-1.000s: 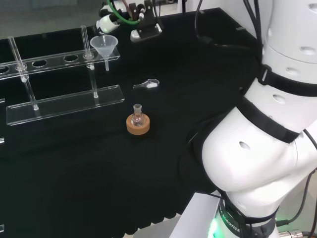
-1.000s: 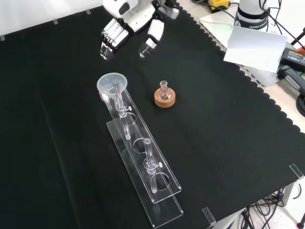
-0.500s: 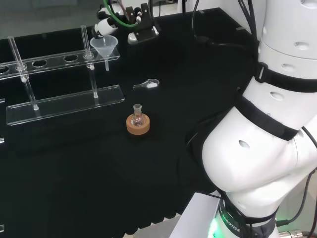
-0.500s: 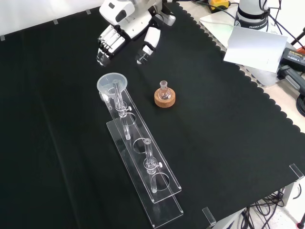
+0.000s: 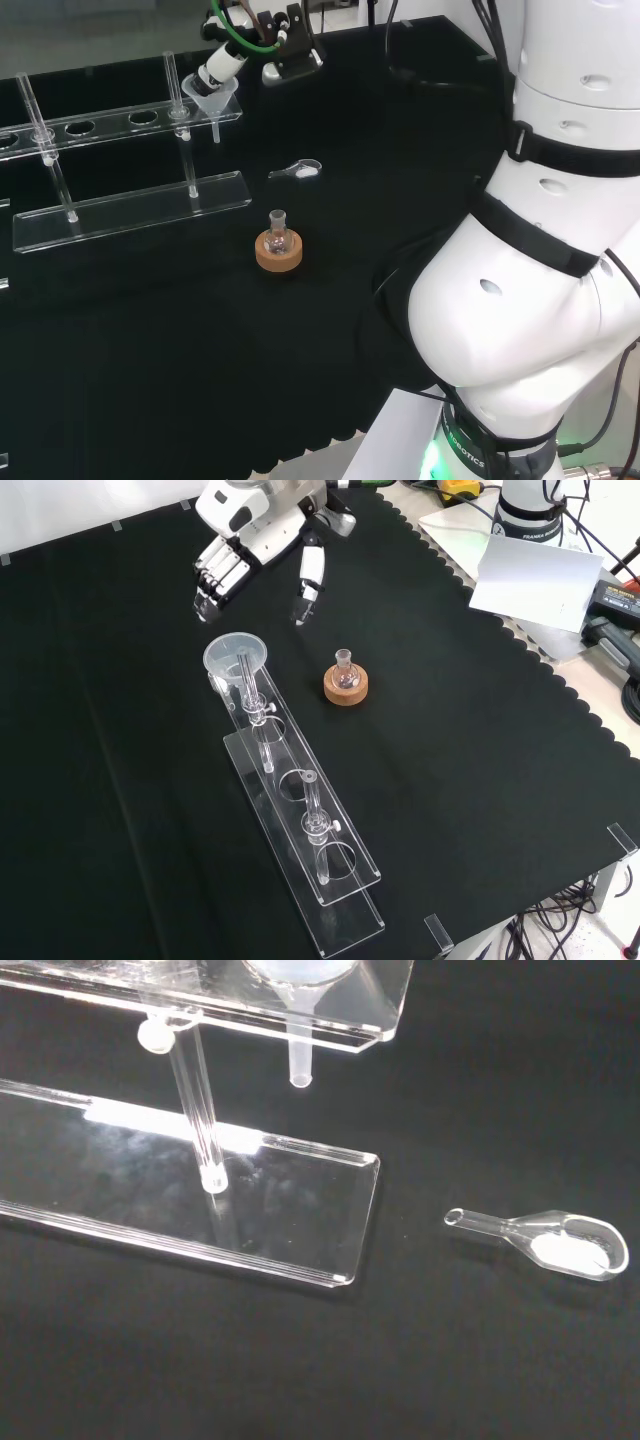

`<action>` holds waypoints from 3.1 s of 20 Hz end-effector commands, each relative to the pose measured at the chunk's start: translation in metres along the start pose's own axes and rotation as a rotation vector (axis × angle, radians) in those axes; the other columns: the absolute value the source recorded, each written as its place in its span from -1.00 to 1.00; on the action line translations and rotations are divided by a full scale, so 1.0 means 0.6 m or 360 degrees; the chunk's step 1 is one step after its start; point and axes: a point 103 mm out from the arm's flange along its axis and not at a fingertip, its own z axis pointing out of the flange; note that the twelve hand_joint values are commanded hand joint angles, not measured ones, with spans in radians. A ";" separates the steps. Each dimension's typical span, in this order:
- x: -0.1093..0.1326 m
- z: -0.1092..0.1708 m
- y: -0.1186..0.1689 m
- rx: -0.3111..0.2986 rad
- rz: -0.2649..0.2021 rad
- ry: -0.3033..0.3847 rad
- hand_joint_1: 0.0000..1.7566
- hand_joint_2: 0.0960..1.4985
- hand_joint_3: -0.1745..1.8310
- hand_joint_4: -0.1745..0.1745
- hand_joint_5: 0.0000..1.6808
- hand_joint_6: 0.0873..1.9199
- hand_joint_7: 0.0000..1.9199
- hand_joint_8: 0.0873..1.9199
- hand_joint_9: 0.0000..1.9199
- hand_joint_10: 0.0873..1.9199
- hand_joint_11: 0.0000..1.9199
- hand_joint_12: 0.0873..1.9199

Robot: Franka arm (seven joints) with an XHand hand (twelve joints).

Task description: Pick up the funnel from the transparent funnel stand.

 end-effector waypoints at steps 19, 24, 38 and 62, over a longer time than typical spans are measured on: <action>0.031 0.018 0.071 0.0225 0.0049 -0.0076 -0.36 -0.04 -0.65 0.00 -0.92 -1.00 -1.00 -0.73 -0.97 -0.14 -0.84 0.57; 0.005 0.020 0.089 0.0306 -0.0026 -0.0080 -0.32 -0.05 -0.65 -0.01 -0.93 -1.00 -1.00 -0.75 -0.98 -0.13 -0.84 0.57; 0.004 0.035 0.099 0.0238 -0.0012 -0.0122 -0.27 -0.06 -0.63 -0.01 -0.91 -1.00 -1.00 -0.65 -0.92 -0.13 -0.80 0.56; 0.004 0.030 0.114 0.0245 0.0010 -0.0131 -0.26 -0.08 -0.56 -0.05 -0.87 -1.00 -1.00 -0.40 -0.77 -0.21 -0.73 0.52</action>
